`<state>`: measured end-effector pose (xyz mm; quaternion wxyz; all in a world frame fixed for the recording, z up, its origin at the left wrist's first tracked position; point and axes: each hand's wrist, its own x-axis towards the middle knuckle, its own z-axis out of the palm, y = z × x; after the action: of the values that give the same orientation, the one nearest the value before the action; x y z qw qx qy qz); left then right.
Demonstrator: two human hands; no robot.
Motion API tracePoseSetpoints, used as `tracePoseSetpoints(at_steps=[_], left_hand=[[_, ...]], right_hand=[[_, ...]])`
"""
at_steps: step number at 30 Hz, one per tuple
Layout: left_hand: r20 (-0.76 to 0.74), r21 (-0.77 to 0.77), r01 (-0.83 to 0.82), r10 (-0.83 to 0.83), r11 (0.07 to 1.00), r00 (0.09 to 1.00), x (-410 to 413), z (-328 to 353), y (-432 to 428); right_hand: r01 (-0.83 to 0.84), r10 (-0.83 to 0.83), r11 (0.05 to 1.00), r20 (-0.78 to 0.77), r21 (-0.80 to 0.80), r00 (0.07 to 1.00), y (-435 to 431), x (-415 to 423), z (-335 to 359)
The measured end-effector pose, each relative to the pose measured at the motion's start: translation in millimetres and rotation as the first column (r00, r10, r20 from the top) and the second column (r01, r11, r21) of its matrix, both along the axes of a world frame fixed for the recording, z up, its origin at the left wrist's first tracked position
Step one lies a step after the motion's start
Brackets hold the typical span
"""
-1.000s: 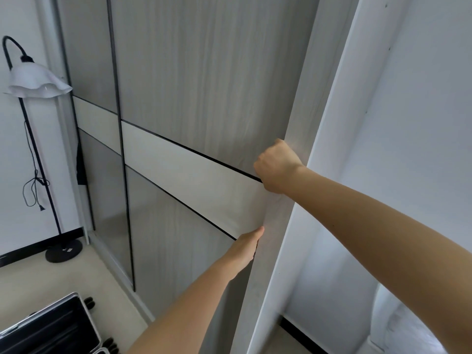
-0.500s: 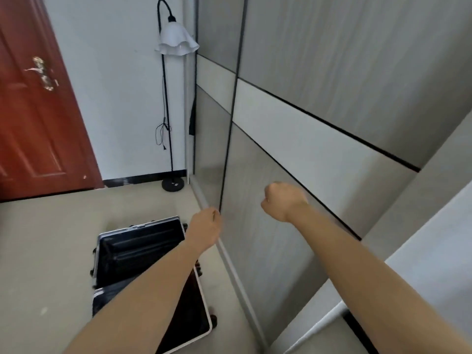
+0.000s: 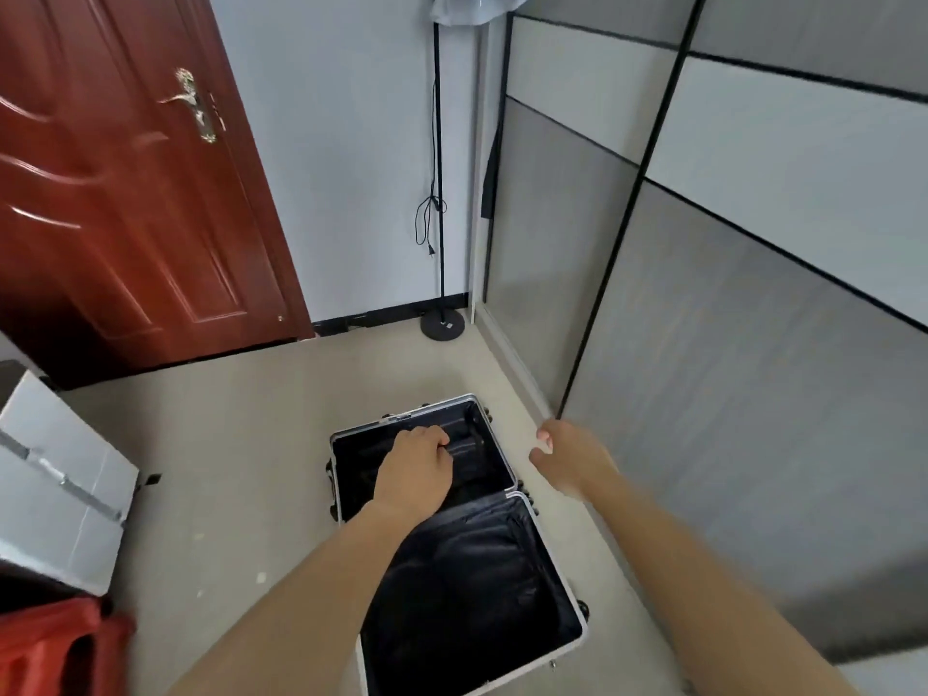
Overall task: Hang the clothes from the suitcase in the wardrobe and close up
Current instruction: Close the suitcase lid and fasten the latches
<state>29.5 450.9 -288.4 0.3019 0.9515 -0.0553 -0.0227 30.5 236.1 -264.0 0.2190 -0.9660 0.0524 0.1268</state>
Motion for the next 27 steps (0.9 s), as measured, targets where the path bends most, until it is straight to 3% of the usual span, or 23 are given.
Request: tracePoseSetpoints(at_steps=[4,11,19,23,27], left_hand=[[0.057,0.099,0.113,-0.119,0.989,0.991,42,-52,76],[-0.003,0.289,0.293,-0.305,0.911,0.952,89,-187,148],[-0.067,0.322,0.445,-0.449,0.836,0.891,74,-463,175],[-0.146,0.363,0.582,-0.572,0.728,0.807,59,-590,186],[-0.145,0.443,0.697,-0.722,0.564,0.676,69,-673,200]], right_hand=[[0.177,-0.177,0.977,-0.009,0.121,0.984,86,23,-71],[0.324,-0.318,0.944,-0.091,0.062,0.944,153,36,-205],[0.451,-0.467,0.884,-0.239,-0.119,0.852,165,-17,-463],[0.558,-0.611,0.789,-0.235,-0.256,0.756,148,-60,-579],[0.696,-0.764,0.628,-0.106,-0.348,0.636,135,-97,-666]])
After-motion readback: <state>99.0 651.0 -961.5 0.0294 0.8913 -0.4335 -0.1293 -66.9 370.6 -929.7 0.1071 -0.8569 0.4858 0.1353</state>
